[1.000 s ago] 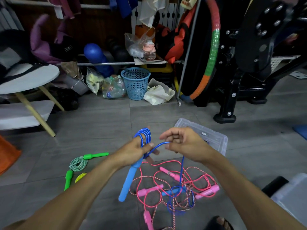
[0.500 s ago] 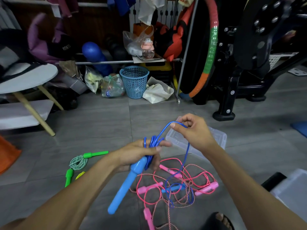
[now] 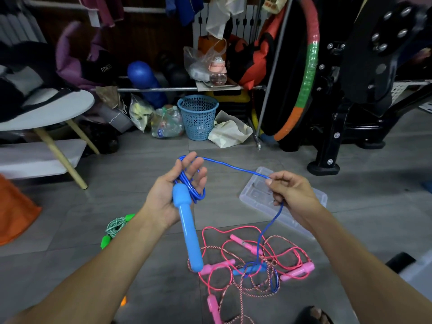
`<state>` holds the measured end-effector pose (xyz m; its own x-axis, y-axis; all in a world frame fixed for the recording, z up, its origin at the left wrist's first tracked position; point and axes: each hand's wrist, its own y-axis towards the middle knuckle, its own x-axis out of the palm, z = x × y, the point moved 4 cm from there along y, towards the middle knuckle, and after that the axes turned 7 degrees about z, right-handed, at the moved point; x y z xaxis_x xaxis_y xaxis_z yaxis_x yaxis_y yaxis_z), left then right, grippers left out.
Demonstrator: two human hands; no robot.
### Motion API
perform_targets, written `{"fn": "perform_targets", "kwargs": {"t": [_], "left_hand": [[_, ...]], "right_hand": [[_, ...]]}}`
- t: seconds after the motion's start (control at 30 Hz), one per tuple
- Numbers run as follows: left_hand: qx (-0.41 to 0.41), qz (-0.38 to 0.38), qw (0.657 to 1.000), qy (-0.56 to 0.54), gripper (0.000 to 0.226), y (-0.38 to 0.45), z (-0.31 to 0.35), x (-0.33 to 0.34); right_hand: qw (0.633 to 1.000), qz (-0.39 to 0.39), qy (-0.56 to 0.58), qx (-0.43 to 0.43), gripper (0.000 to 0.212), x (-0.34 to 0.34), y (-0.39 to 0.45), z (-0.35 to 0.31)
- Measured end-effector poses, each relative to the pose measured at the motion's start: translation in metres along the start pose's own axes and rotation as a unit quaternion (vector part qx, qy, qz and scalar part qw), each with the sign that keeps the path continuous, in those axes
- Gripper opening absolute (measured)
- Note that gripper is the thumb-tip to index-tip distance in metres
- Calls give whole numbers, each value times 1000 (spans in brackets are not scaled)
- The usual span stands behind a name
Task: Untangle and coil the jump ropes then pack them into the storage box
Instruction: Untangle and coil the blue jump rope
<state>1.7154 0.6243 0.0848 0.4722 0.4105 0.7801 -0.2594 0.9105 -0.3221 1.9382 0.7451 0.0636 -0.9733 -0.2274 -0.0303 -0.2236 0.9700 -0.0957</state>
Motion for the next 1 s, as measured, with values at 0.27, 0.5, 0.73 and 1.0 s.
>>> {"fn": "perform_targets", "kwargs": {"t": [0.27,0.5,0.73,1.0], "left_hand": [[-4,-11,1000,29,24,4,-12,4],[37,-58,943,325,28,4,-34,9],[26,-113,687,718,12,8,-45,-14],[-81,-109,815,564,19,-6,-53,2]], "right_hand": [[872,-124,-423,-211,14,39,-21,-1],[916,-295,-227,-149,3,74,-64,-18],[933,-184,-294,-98,26,54,-54,-23],[923,-60,-309,-221,5,40,-37,-28]]}}
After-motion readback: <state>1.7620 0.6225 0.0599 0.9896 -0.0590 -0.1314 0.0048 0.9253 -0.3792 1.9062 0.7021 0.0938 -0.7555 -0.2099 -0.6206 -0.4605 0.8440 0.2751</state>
